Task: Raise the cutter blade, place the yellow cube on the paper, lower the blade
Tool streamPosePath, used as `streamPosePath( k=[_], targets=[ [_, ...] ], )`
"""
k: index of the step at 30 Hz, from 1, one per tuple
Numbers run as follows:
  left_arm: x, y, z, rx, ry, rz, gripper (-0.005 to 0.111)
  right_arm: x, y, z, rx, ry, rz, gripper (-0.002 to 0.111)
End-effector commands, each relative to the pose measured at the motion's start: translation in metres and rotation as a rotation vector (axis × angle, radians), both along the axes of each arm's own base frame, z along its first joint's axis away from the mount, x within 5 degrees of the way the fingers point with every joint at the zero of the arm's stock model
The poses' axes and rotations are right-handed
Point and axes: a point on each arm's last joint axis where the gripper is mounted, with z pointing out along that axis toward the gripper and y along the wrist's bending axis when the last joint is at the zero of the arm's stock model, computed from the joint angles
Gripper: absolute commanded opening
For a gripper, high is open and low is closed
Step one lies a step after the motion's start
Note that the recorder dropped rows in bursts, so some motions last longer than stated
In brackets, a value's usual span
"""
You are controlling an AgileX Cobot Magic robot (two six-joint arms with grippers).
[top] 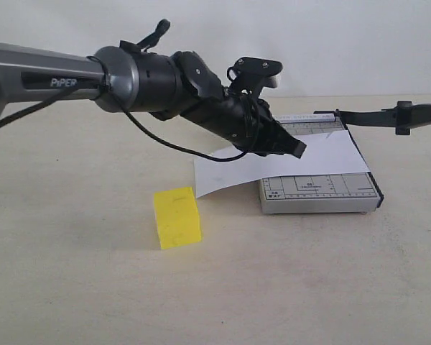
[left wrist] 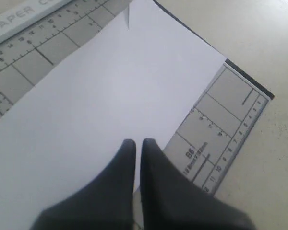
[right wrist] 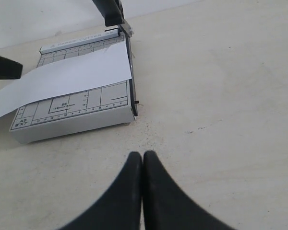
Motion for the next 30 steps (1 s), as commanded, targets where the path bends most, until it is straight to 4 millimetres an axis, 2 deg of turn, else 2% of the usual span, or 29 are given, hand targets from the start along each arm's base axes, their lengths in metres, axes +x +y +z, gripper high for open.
streamPosePath(
  k=[1, 7, 18, 21, 30],
  targets=[
    [0.007, -0.013, -0.008, 0.012, -0.005, -0.053, 0.004, 0.0, -0.001, 0.0, -0.017, -0.009, -0.004, 0.0],
    [0.013, -0.019, -0.039, 0.042, 0.034, -0.064, 0.004, 0.0, -0.001, 0.0, -0.017, -0.009, -0.004, 0.0],
    [0.017, -0.037, -0.053, 0.058, 0.095, -0.21, 0.004, 0.0, -0.001, -0.001, -0.016, -0.008, -0.002, 0.0],
    [0.019, -0.041, -0.059, 0.054, 0.102, -0.218, 0.004, 0.0, -0.001, -0.001, -0.014, -0.006, -0.002, 0.0],
    [0.02, -0.045, -0.06, 0.046, 0.093, -0.236, 0.004, 0.0, -0.001, -0.001, -0.01, -0.006, -0.003, 0.0]
  ],
)
